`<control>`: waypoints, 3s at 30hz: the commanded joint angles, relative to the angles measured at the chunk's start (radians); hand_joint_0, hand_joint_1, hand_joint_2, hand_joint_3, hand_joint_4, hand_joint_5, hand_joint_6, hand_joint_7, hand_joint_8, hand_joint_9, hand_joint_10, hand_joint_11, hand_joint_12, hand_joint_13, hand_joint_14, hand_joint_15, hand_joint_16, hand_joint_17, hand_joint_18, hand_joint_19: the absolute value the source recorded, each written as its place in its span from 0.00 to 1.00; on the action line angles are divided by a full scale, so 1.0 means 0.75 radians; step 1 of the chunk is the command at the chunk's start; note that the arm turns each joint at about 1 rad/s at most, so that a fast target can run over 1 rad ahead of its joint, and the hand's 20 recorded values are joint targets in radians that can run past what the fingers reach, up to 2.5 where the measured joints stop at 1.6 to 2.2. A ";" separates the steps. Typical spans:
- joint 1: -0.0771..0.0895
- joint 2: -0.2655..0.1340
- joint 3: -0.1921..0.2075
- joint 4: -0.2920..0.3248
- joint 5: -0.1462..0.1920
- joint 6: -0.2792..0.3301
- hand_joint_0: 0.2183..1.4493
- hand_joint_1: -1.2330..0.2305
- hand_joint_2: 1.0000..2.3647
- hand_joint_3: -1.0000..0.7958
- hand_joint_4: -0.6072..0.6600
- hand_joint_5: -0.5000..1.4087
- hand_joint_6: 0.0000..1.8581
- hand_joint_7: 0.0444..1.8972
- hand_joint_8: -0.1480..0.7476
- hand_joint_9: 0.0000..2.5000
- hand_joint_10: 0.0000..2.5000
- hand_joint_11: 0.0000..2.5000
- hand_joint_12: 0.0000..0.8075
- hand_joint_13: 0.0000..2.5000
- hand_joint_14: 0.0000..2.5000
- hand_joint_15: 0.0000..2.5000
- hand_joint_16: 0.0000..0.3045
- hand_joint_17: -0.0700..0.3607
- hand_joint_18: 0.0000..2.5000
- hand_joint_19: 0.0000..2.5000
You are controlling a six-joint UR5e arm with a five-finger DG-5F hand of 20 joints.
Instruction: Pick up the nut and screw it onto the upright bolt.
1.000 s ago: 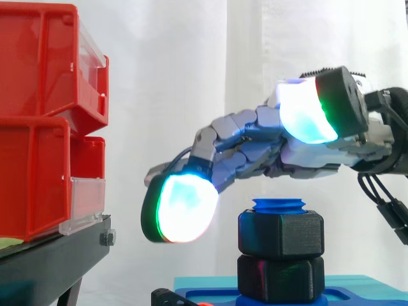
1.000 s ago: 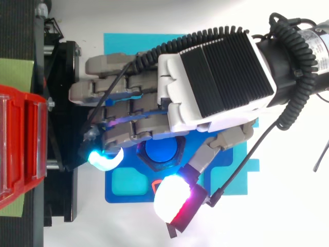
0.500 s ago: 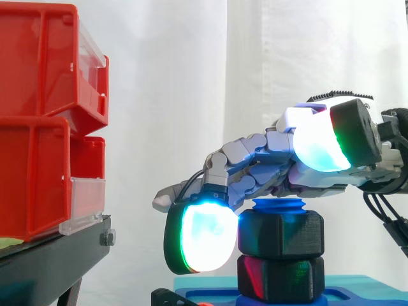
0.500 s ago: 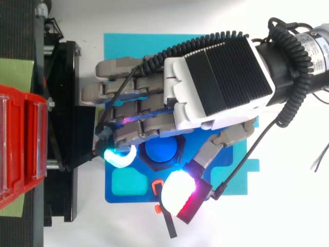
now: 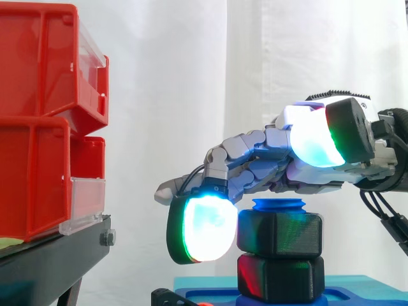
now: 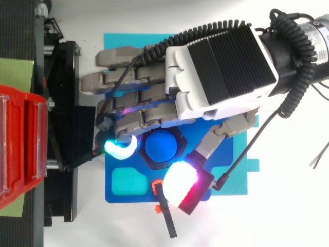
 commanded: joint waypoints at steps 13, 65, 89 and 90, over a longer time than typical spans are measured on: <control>-0.025 0.000 0.000 -0.005 -0.032 -0.008 0.22 0.73 0.00 0.28 0.67 0.21 0.27 0.60 0.47 0.24 0.00 0.00 0.38 0.08 0.00 0.00 0.11 0.34 0.00 0.00; -0.168 0.002 0.075 -0.046 -0.237 -0.012 0.24 0.63 0.00 0.28 0.62 0.27 0.27 0.70 0.49 0.43 0.00 0.00 0.29 0.25 0.00 0.00 0.06 0.27 0.10 0.00; -0.099 0.002 0.127 -0.222 -0.149 -0.022 0.19 0.83 0.00 0.28 0.63 0.17 0.27 0.32 0.43 0.19 0.00 0.00 0.42 0.05 0.00 0.00 0.14 0.39 0.00 0.00; -0.093 0.002 0.118 -0.220 -0.139 -0.008 0.19 0.83 0.00 0.28 0.63 0.17 0.27 0.32 0.43 0.19 0.00 0.00 0.42 0.05 0.00 0.00 0.14 0.39 0.00 0.00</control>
